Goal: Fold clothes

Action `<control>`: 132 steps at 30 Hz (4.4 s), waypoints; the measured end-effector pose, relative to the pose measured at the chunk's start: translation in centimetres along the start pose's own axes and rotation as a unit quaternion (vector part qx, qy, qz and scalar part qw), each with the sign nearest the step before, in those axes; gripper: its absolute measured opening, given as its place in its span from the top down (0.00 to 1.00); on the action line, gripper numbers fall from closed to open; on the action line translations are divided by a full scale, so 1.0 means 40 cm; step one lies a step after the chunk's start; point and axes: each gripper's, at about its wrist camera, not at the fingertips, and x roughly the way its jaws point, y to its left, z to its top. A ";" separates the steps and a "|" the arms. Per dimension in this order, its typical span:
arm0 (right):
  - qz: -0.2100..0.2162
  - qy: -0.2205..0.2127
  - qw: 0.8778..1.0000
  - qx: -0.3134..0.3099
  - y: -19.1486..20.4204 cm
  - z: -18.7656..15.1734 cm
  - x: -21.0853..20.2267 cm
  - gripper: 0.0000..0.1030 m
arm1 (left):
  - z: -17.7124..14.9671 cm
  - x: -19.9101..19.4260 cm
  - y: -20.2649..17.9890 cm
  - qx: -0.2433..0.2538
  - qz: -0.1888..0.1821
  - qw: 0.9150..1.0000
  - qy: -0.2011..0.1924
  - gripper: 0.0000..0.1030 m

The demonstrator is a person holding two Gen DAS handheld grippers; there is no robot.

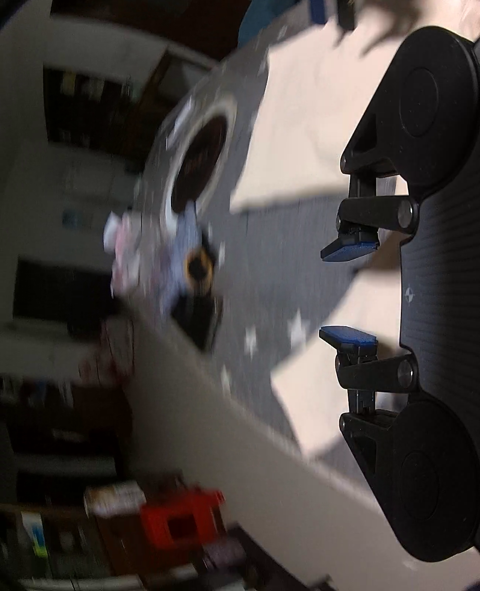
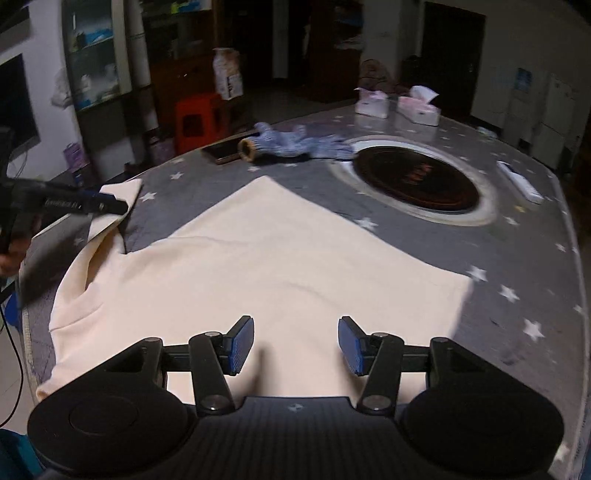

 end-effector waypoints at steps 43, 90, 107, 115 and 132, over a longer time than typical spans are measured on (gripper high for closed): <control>0.157 -0.004 0.982 -0.108 0.338 0.112 0.055 0.50 | -0.010 -0.154 0.268 -0.102 -0.014 0.988 -0.114 0.96; 0.254 0.041 0.943 -0.211 0.444 0.026 0.053 0.44 | -0.042 0.006 0.148 0.050 -0.022 0.998 -0.010 0.89; 0.196 -0.005 0.969 -0.149 0.323 0.037 -0.061 0.42 | -0.015 -0.014 0.112 0.038 -0.036 0.999 -0.017 0.87; -0.001 -0.017 0.999 0.044 -0.003 -0.089 -0.194 0.48 | -0.037 -0.090 -0.099 0.097 -0.152 0.983 -0.034 0.87; -0.204 -0.024 0.925 0.319 -0.283 -0.483 -0.356 0.54 | -0.197 -0.088 -0.504 0.232 -0.327 0.915 0.042 0.87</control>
